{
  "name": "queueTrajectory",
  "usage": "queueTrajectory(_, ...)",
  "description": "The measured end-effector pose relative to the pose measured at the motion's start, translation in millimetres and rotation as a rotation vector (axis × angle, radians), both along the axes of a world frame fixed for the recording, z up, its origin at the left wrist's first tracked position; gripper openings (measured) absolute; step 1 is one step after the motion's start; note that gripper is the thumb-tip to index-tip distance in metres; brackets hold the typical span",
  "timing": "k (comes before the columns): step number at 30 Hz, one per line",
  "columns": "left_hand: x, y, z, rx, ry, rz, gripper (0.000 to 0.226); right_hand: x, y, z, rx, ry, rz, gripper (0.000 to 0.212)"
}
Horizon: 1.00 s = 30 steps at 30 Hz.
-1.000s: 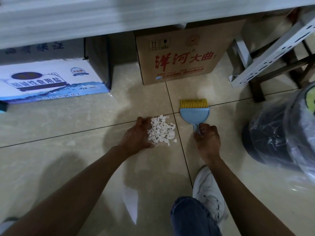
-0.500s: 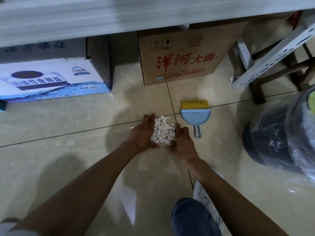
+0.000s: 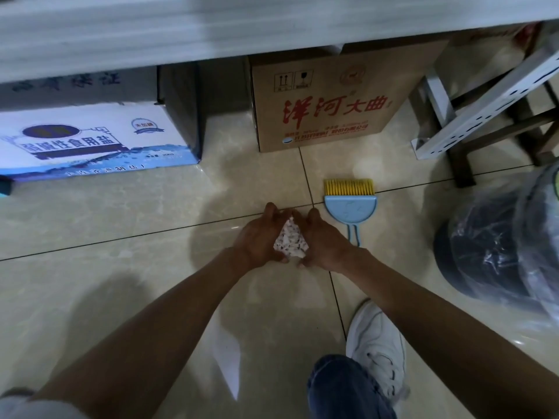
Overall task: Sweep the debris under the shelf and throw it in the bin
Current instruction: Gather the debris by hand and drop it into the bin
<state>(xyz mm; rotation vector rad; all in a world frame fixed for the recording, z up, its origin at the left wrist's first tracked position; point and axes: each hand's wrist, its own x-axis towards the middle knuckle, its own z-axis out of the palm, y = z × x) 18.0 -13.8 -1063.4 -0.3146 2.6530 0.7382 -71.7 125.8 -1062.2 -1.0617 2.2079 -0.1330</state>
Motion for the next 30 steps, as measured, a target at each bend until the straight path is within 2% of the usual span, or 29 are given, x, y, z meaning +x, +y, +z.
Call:
queueTrajectory(5,11.7,3.3,-5.3,0.028,0.070,0.048,0.103,8.4,8.1,-8.2,-0.099,0.026,-0.040,0.102)
queueTrajectory(11,11.6,15.1,-5.0,0.121,0.138,0.172,0.066,21.1,6.7,-4.7,-0.330,-0.073,-0.255,0.063)
queueTrajectory(16,9.1,18.8,-8.6,0.133,0.185,0.231,0.046,24.1,-2.0,-5.4,-0.340,-0.027,-0.324,0.047)
queueTrajectory(18,8.6,18.0,-10.2,0.157,0.171,0.233,0.047,23.8,-5.6,-5.6,-0.330,-0.014,-0.326,0.044)
queueTrajectory(23,15.2,17.3,-9.4,0.111,0.092,0.140,0.080,23.1,-5.4,-3.3,-0.280,-0.034,-0.294,0.053)
queueTrajectory(26,16.9,21.9,-9.1,0.114,0.161,0.217,0.063,25.0,-4.6,-3.2,-0.257,-0.008,-0.269,0.049)
queueTrajectory(30,14.4,26.6,-8.4,0.094,0.197,0.284,0.041,31.7,-8.2,-7.2,-0.288,0.093,-0.307,0.030)
